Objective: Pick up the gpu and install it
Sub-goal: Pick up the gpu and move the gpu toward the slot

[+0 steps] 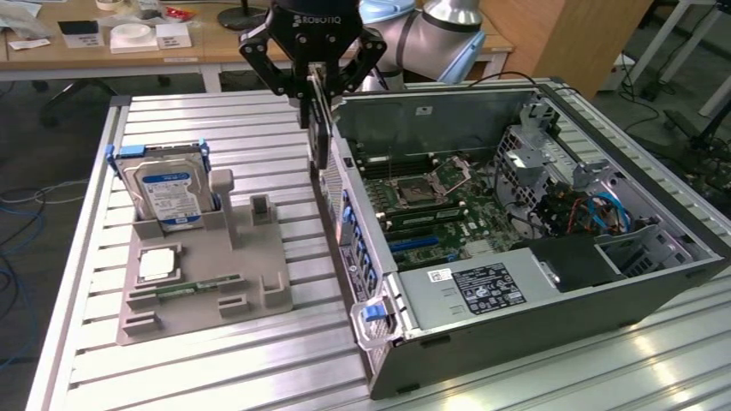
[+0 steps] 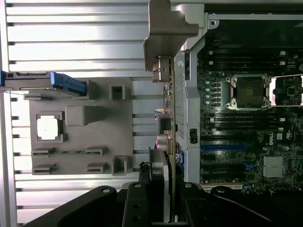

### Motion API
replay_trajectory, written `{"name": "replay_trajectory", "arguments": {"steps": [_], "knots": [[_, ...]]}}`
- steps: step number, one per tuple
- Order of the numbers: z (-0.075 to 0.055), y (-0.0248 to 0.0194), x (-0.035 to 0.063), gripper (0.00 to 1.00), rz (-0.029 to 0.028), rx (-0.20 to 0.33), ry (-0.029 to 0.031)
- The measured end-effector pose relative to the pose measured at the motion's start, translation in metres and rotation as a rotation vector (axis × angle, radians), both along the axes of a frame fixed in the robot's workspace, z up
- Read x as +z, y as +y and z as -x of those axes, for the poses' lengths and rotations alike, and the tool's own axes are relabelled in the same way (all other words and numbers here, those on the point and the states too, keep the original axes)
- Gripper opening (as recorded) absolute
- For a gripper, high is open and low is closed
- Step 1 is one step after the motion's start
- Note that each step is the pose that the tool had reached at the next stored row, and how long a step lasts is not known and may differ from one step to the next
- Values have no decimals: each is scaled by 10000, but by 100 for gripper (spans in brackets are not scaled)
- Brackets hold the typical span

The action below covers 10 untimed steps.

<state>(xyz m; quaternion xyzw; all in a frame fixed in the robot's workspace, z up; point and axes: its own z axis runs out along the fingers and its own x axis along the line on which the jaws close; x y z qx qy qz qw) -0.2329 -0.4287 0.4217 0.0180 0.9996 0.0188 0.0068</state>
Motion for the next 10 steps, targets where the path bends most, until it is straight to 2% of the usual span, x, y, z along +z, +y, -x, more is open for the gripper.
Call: {"name": "replay_trajectory", "arguments": {"steps": [10], "knots": [[-25, 0, 0, 28, -1, 1, 0]]}}
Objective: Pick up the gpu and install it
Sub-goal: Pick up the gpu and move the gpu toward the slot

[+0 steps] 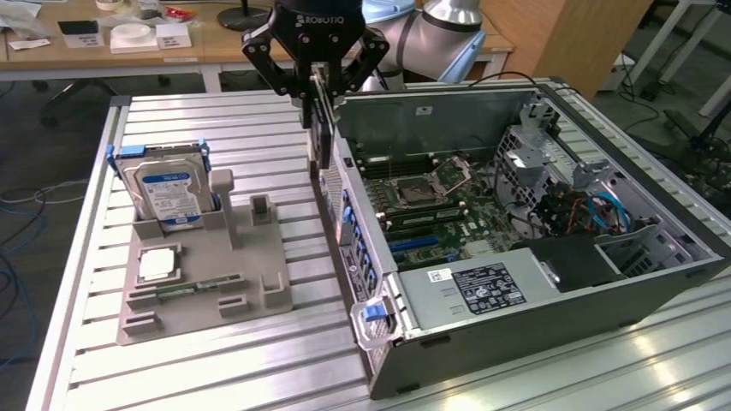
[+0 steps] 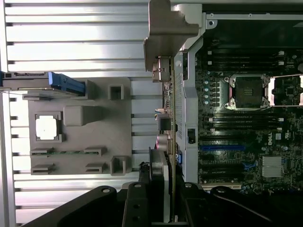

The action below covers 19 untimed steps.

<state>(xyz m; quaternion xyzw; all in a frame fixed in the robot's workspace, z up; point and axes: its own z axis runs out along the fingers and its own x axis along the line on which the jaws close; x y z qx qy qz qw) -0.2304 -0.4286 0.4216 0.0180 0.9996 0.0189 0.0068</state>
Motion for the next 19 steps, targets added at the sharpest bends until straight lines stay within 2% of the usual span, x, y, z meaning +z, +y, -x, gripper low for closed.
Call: {"name": "replay_trajectory", "arguments": {"steps": [10, 19], "knots": [[0, 0, 0, 28, 0, 1, 0], [-87, 0, -1, 28, -3, 260, 0]]}}
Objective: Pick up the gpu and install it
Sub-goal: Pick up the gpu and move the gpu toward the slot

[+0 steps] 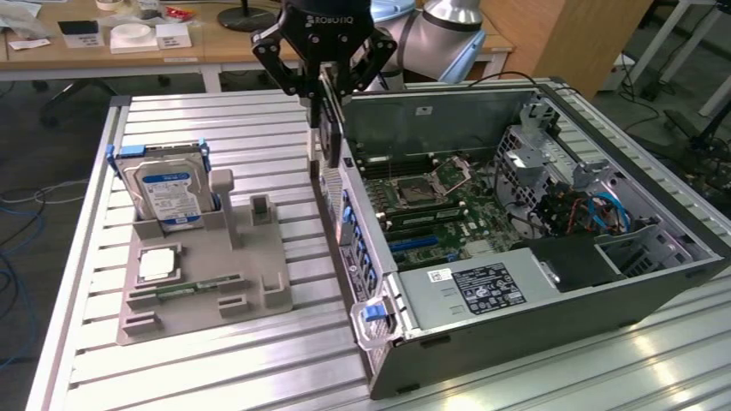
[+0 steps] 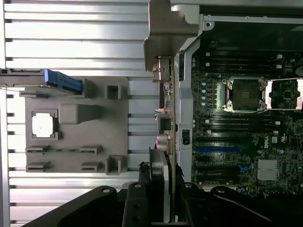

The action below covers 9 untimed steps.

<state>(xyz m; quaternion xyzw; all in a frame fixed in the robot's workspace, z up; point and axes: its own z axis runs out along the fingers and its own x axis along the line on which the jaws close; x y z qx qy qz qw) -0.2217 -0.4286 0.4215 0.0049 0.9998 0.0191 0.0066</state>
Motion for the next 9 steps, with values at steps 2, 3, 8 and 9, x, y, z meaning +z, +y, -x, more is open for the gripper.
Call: {"name": "replay_trajectory", "arguments": {"steps": [2, 3, 8, 9], "knots": [[-20, 0, -2, 28, 0, 28, 1], [-35, 0, -2, 28, 0, 38, 1], [-138, 0, -4, 28, 0, 100, 1], [-154, 0, -5, 28, 1, 109, 1]]}}
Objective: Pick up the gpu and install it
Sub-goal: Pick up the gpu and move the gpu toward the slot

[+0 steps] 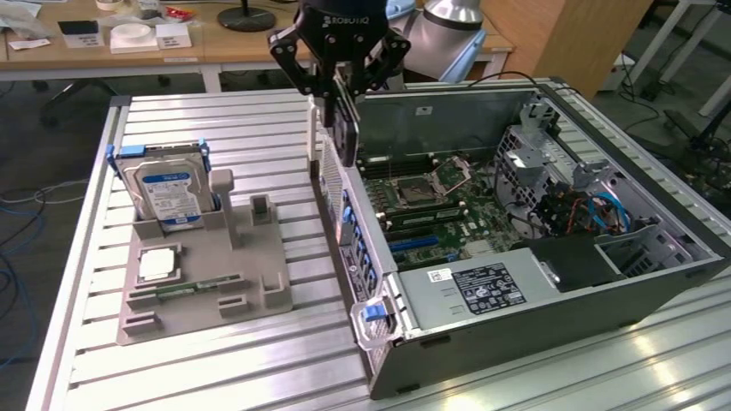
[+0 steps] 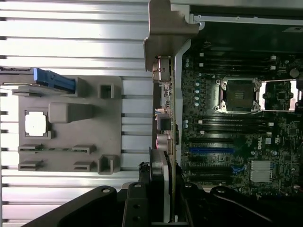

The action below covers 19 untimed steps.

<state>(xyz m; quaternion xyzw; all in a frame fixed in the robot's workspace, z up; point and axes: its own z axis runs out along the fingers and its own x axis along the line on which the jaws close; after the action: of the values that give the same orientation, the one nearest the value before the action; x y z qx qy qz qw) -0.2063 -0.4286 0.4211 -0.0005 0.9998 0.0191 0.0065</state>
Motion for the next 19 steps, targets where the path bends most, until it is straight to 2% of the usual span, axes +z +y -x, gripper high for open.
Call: {"name": "replay_trajectory", "arguments": {"steps": [19], "knots": [[-267, 0, -3, 28, 0, 112, 0]]}}
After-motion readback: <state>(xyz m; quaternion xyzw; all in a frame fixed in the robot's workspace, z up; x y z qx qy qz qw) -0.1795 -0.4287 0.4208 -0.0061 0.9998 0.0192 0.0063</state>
